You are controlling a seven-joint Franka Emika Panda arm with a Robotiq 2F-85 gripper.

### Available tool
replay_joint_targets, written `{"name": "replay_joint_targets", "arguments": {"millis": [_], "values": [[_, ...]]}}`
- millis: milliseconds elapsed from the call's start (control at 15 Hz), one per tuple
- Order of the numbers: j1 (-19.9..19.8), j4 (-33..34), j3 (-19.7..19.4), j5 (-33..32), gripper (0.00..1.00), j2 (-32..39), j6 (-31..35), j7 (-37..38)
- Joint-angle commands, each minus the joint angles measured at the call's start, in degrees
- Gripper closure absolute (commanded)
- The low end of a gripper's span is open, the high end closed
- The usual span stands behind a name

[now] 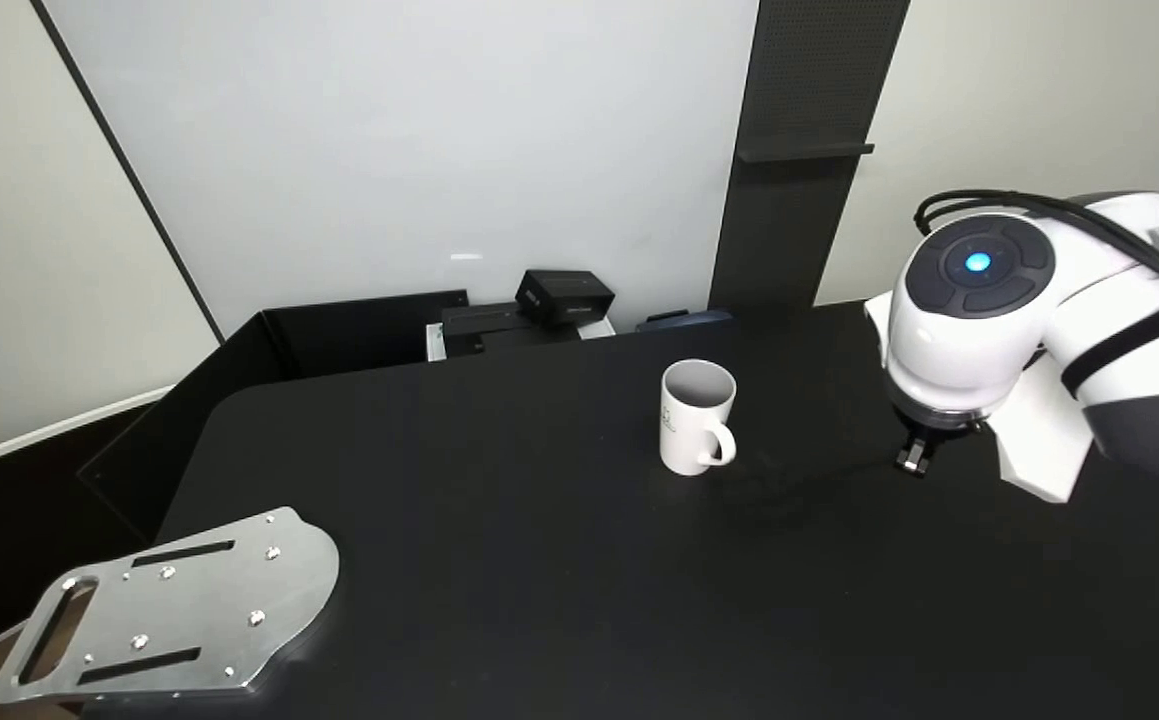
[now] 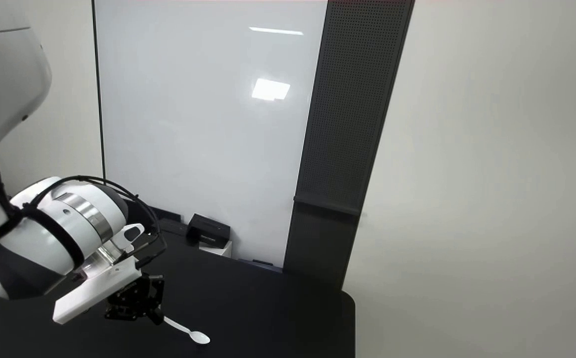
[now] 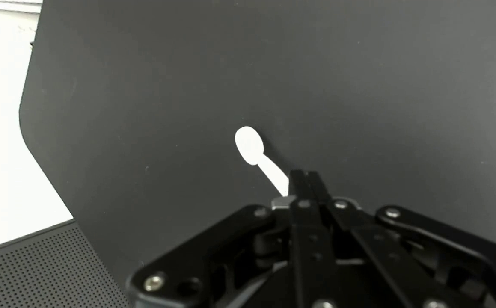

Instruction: Put the spoon on the table

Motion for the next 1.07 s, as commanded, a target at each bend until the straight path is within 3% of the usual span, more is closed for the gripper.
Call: {"name": "replay_joint_targets", "arguments": {"millis": [0,133,200,533,667,800,1000], "values": [[0.96,3.19,-1.59,-0.96,0.99,4.78,-0.24,5.35],[0.61,3.63,-1.37,0.05,0.99,5.96,-0.54,5.08],[0.41,3.8,-1.22,0.55,0.8,6.45,-0.64,4.67],[-1.56,3.56,0.9,4.79,0.45,4.93,-0.99,-0.85],[-5.22,2.78,5.49,8.24,0.32,2.03,-2.82,-5.86],[-7.39,1.67,9.07,14.36,0.18,-0.96,-3.77,-12.92],[-9.89,1.57,14.72,30.2,0.01,-5.59,-10.26,-19.98]]}}
